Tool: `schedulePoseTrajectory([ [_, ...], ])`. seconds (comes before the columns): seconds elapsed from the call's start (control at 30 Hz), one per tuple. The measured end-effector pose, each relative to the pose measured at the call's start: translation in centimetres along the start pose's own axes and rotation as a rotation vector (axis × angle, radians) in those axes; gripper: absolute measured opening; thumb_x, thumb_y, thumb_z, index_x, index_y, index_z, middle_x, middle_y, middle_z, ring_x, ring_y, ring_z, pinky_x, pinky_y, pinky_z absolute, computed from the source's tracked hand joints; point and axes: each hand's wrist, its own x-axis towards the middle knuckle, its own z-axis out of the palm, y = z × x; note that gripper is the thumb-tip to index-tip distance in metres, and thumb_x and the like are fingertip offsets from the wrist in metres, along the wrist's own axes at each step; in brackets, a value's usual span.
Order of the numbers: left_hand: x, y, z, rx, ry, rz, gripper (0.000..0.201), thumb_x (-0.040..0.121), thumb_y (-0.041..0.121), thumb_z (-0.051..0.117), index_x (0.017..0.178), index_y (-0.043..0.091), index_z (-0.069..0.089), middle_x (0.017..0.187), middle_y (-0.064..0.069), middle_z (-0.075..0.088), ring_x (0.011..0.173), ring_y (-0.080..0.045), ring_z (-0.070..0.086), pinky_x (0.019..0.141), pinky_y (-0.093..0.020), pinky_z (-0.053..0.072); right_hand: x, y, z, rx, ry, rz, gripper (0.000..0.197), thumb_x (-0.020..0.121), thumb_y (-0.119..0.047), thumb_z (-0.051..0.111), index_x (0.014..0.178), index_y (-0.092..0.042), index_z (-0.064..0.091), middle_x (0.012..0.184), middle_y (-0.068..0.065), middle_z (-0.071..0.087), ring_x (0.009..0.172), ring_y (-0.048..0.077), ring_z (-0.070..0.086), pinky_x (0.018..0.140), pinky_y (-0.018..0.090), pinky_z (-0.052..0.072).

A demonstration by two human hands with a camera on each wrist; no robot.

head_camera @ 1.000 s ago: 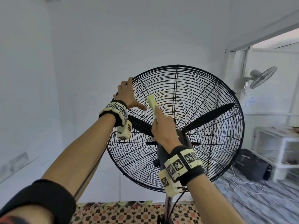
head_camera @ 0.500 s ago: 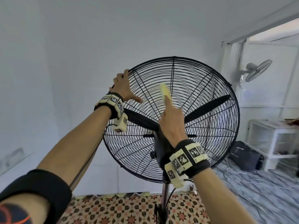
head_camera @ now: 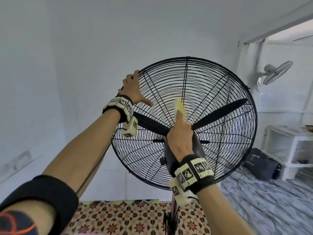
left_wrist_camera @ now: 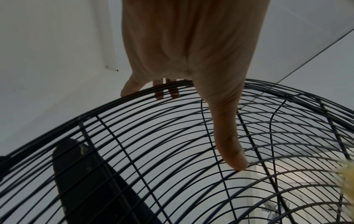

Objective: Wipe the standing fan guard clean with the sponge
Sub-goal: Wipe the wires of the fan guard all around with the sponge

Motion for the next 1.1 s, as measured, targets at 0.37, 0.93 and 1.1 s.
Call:
schedulePoseTrajectory([
  [0.37,0.1,-0.3,0.1,-0.006,0.012,0.008,0.158,0.043,0.057,0.101,0.162,0.025,0.002,0.163,-0.013,0.017,0.151,-0.035,0.020,0.109,-0.072,0.037,-0.6,-0.3,1.9,0.178,0.079,0.073,0.073,0.097,0.006,0.048,0.158,-0.024,0.023,0.140,0.024,0.055,0.117,0.039,0.062,0.095,0.047,0.056],
  [0.93,0.6,-1.4,-0.1,0.027,-0.028,0.047,0.160,0.046,0.058,0.100,0.163,0.025,-0.004,0.162,-0.012,0.016,0.150,-0.035,0.019,0.107,-0.071,0.039,-0.8,-4.0,5.6,0.981,0.268,0.428,0.075,0.102,-0.004,0.043,0.163,-0.026,0.006,0.107,0.005,0.047,0.062,-0.001,0.065,0.062,0.008,0.053],
  [1.1,0.5,-1.3,-0.1,0.023,-0.017,0.063,0.158,0.047,0.057,0.100,0.163,0.025,-0.002,0.162,-0.013,0.017,0.150,-0.035,0.020,0.107,-0.072,0.039,-0.6,-4.1,5.9,0.978,0.352,0.464,0.077,0.103,-0.006,0.040,0.162,-0.033,0.000,0.094,-0.001,0.048,0.067,0.015,0.069,0.079,0.029,0.060],
])
